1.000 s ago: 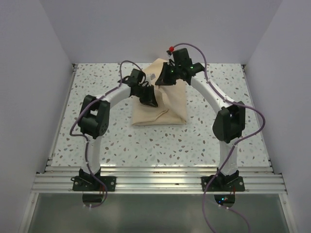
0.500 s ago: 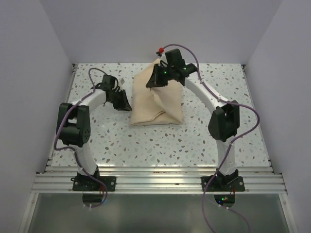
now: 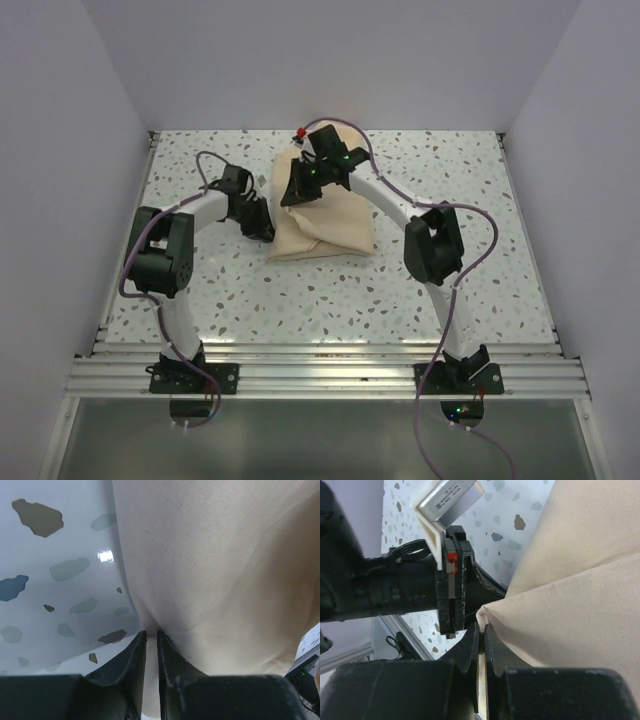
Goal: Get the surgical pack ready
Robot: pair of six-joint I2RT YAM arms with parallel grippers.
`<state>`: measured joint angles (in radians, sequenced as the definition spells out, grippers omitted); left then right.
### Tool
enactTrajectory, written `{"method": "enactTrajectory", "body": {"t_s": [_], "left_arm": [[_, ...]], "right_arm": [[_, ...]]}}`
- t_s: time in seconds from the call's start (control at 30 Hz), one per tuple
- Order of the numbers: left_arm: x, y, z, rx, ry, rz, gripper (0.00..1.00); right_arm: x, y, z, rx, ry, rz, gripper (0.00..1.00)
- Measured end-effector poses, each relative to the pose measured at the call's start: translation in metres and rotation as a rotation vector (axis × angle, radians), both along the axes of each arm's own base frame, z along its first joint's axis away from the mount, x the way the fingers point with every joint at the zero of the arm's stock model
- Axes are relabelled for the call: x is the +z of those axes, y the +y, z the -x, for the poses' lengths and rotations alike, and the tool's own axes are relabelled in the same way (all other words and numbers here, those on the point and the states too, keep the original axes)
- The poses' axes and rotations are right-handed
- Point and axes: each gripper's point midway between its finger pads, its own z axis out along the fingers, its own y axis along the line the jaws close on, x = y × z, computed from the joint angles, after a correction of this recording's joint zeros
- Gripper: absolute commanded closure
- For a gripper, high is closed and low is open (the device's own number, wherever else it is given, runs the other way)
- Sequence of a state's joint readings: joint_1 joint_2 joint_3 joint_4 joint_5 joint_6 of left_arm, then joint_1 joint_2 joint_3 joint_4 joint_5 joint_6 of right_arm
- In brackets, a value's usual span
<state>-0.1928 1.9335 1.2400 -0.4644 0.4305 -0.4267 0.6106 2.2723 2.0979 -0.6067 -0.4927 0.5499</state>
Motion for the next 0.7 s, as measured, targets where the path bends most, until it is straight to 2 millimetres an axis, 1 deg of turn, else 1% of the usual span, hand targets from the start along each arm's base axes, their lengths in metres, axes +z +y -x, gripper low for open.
{"method": "enactTrajectory", "body": {"t_s": [0.1,0.2,0.23,0.33,0.37,0.4,0.47,0.53,0.6,0.67,0.7], "left_arm": [[0.001,-0.001,0.0,-0.003,0.0,-0.011,0.81],[0.004,0.0,-0.002,-0.001,-0.003,-0.024,0.81],[0.005,0.0,-0.003,-0.001,-0.005,-0.028,0.8],[0.011,0.002,-0.008,-0.003,-0.018,-0.048,0.79],[0.014,0.002,-0.01,-0.007,-0.023,-0.054,0.79],[0.017,0.003,-0.013,-0.008,-0.031,-0.059,0.78],[0.026,0.004,-0.018,-0.014,-0.049,-0.073,0.77],[0.038,0.005,-0.024,-0.024,-0.077,-0.08,0.76],[0.055,0.003,-0.032,-0.033,-0.113,-0.076,0.75],[0.075,-0.001,-0.042,-0.045,-0.164,-0.052,0.75],[0.085,-0.004,-0.046,-0.051,-0.19,-0.036,0.76]], "right_arm": [[-0.014,0.0,-0.001,-0.006,0.021,0.017,1.0],[-0.029,0.0,-0.002,-0.013,0.046,0.037,0.94],[-0.034,0.0,-0.002,-0.016,0.055,0.044,0.84],[-0.051,0.0,-0.002,-0.022,0.079,0.072,0.63],[-0.054,-0.001,-0.001,-0.023,0.087,0.082,0.53],[-0.057,-0.001,0.0,-0.022,0.095,0.09,0.5],[-0.054,-0.004,0.0,-0.015,0.095,0.099,0.46],[-0.048,-0.006,-0.002,-0.015,0.089,0.091,0.37],[-0.041,-0.013,-0.004,-0.021,0.088,0.076,0.29],[-0.034,-0.031,-0.002,-0.039,0.109,0.064,0.3],[-0.029,-0.043,-0.003,-0.056,0.121,0.057,0.32]]}}
